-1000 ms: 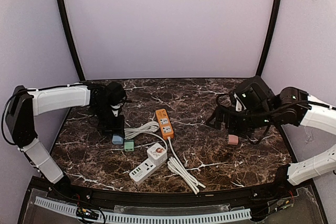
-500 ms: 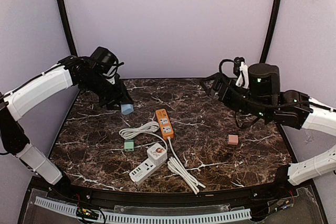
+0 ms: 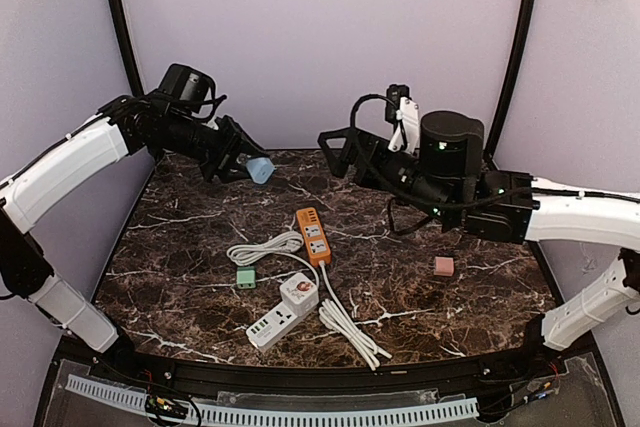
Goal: Insert the plug
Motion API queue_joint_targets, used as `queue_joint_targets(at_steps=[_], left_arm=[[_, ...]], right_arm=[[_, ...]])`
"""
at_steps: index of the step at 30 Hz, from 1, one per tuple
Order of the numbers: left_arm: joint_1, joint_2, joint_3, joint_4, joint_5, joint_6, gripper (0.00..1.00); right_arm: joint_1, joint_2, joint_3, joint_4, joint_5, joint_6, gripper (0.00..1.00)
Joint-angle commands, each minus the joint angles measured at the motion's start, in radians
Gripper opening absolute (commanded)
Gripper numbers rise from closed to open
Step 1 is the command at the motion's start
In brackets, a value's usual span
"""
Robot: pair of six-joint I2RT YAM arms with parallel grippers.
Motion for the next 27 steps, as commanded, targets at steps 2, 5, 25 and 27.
queue_joint_targets(at_steps=[2,5,25,27], left_arm=[[0.005,-0.047,0.001,0.127,0.056,-0.168,0.1],[0.005,-0.062,-0.019,0.161,0.054,-0.21,0.04],[0.003,-0.123,-0.097,0.287,0.042,-0.368,0.01],[0.003,-0.127,-0.103,0.289,0.04,-0.372,0.01]], right_arm=[[0.03,0.079,0.066,0.128,-0.052,-0.097,0.94],[0.031,0.122,0.096,0.137,-0.058,-0.099,0.92],[0.035,0.434,0.425,-0.019,-0.123,-0.077,0.69],[0.032,0.444,0.439,-0.029,-0.122,-0.072,0.66]])
